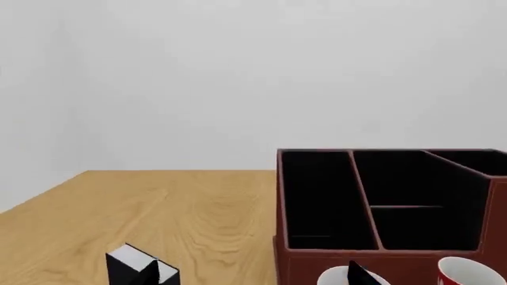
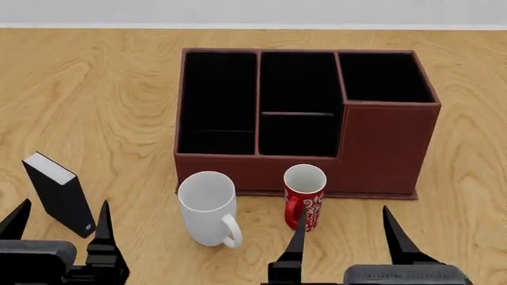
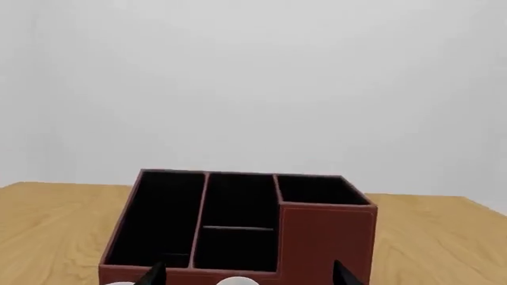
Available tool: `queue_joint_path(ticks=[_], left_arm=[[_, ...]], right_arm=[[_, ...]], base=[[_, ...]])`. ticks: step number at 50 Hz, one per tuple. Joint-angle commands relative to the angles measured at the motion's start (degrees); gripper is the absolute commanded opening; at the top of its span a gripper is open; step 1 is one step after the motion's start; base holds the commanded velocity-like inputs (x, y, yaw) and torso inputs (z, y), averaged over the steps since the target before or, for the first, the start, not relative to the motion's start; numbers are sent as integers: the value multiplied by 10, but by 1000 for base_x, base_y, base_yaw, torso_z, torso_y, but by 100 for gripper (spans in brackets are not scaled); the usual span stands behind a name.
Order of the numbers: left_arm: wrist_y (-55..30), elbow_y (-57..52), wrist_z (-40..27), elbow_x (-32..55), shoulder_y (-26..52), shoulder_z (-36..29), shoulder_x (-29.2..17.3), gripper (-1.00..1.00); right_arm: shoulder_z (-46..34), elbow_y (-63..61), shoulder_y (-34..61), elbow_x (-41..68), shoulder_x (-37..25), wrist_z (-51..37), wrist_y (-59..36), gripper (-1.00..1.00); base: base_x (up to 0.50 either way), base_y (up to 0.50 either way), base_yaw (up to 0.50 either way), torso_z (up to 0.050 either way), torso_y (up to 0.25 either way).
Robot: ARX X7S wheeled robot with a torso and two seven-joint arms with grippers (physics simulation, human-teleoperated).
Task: Pick up the white mug and place it to the right of the caddy.
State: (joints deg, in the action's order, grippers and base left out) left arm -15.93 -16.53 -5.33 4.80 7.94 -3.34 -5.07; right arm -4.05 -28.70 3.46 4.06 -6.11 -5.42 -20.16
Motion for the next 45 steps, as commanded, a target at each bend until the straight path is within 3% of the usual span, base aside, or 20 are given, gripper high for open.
queue_joint_path(ticks=[1, 9, 18, 26, 45], left_arm=[[-30, -22, -13, -3, 32, -17, -12, 100], [-9, -2, -22, -18, 35, -32, -19, 100], [-10, -9, -18, -11, 25, -45, -25, 100], [-11, -13, -25, -12, 26, -46, -31, 100], [-11, -26, -34, 1, 23, -45, -41, 100]], right_arm=[[3, -52, 30, 10, -15, -11, -56, 100], [-1, -28, 28, 11, -23, -10, -38, 100], [8, -51, 21, 40, -25, -6, -44, 100], [-1, -48, 21, 36, -31, -9, -39, 100], [-25, -29, 26, 21, -43, -17, -34, 100]], base=[[0, 0, 0, 50, 0], [0, 0, 0, 50, 0], [0, -495, 0, 50, 0], [7, -500, 0, 0, 0], [490, -42, 0, 0, 0]])
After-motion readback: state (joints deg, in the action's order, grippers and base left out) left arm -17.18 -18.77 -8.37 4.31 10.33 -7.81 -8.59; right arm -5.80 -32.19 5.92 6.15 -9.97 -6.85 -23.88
